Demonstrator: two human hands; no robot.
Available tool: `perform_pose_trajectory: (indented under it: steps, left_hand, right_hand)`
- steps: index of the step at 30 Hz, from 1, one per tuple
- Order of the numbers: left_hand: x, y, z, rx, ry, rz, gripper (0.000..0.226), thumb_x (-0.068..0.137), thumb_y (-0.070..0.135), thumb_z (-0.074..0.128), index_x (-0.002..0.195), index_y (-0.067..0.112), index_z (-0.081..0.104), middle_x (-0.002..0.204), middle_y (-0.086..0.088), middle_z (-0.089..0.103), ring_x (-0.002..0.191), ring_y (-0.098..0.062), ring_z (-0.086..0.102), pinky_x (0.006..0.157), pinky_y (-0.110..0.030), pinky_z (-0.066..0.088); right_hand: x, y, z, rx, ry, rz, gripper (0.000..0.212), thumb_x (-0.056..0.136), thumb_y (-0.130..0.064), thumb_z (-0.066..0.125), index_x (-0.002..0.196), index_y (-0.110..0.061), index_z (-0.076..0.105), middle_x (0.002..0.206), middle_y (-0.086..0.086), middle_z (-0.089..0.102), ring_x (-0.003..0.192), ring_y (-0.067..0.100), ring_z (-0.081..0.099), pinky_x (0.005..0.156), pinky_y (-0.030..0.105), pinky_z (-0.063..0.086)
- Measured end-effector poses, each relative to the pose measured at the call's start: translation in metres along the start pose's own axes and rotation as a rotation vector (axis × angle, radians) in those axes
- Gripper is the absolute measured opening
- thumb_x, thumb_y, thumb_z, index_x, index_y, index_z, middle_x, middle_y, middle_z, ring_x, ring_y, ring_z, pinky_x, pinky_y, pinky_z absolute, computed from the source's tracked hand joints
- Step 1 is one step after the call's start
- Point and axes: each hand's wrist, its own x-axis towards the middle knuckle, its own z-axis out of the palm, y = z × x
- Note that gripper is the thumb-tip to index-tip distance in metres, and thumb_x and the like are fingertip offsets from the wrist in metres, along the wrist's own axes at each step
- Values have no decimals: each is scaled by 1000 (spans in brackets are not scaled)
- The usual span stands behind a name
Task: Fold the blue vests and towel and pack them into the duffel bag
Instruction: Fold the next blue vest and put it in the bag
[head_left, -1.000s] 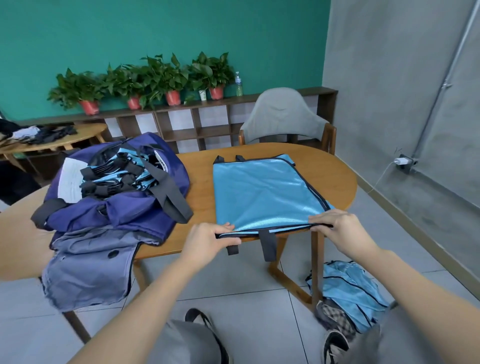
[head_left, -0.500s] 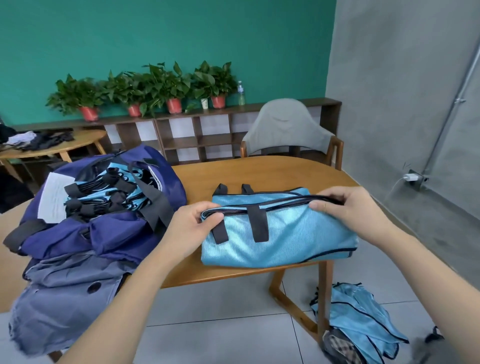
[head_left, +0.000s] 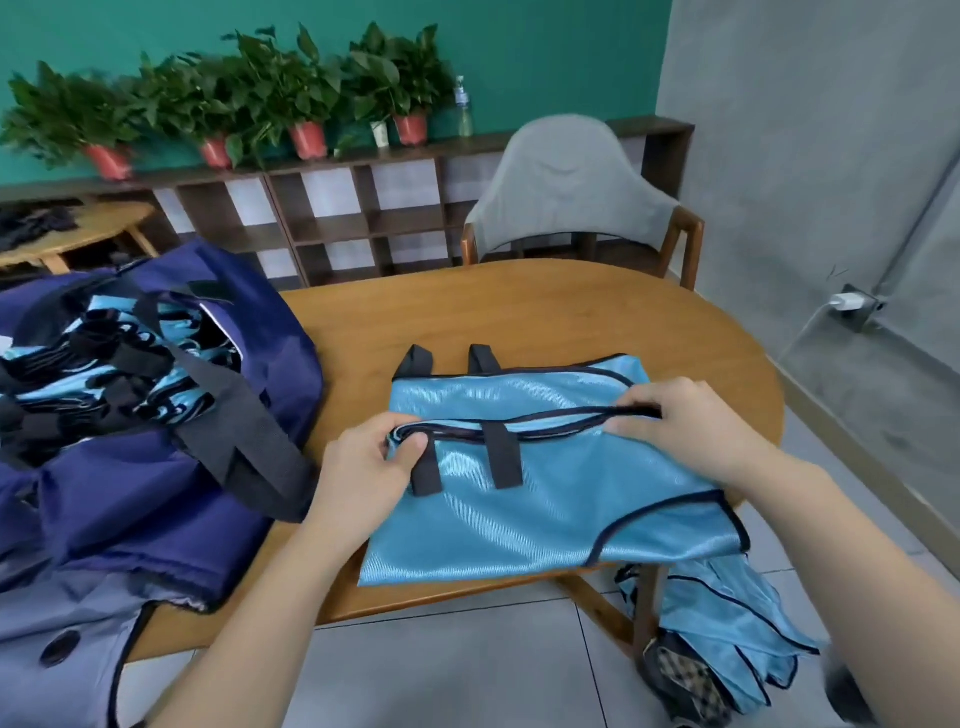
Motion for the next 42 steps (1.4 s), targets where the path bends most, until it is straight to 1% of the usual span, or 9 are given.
perform_pose_trajectory:
  steps: [5,12,16,22,26,29,32,35,42]
  left_hand:
    - [2,20,-13,-166,-14,-42,13,97,19,67,100,29,75,95,10,77,93,-14,72,90,-44,56]
    - [44,25,-13,-278,53,-130,11,93,20,71,100,28,77,93,6,78,91,-17,74,89,-49,58]
    - [64,14,-1,-34,128,-159,4,89,32,74,91,35,76,81,4,75,82,-15,70,77,-30,57]
    - [68,0,3,88,132,-242,8,91,30,72,98,27,75,84,5,72,86,-13,66,64,-16,44]
    - [65,-5,6,258,208,-213,38,85,39,78,118,23,66,107,2,60,85,-11,58,76,-26,43]
    - [61,-1,4,262,256,-174,38,89,39,73,122,23,62,103,2,56,82,-12,54,74,-28,42]
    - [57,2,4,195,231,-142,34,93,41,68,122,24,62,98,4,62,92,-15,59,77,-28,43]
    - [54,3,7,187,197,-80,35,95,44,63,124,25,61,101,7,66,94,-13,61,82,-30,49]
    - [46,7,8,212,144,68,37,96,45,61,130,31,58,117,8,62,86,-13,62,86,-34,52]
  right_hand:
    - [-1,-7,-16,102,12,-26,6,85,-40,77,90,-39,75,84,-29,70,84,-15,60,67,7,42]
    - [39,-15,-17,142,82,-36,10,87,-37,76,95,-32,76,84,-21,74,80,-7,65,69,15,45]
    - [58,-1,2,37,81,19,21,88,-40,75,104,-26,77,100,-17,72,100,5,64,87,21,44]
    - [67,-1,10,-52,90,40,21,88,-45,74,102,-29,77,99,-17,69,107,10,58,94,26,41]
    - [66,-14,8,-236,90,82,39,89,-54,68,118,-29,70,116,-6,69,111,17,59,94,38,51]
    - [64,-34,6,-339,156,-3,45,89,-59,63,121,-27,67,117,-7,68,114,19,58,97,45,50]
    - [60,-65,11,-168,138,-27,42,89,-61,61,115,-29,68,103,-14,67,98,10,61,85,36,54]
    - [60,-88,39,-22,-42,37,49,88,-65,60,121,-29,63,93,-16,66,87,-1,57,71,20,46]
    - [67,-96,71,181,-123,45,70,84,-71,58,138,-27,50,101,-9,70,97,1,61,78,18,44]
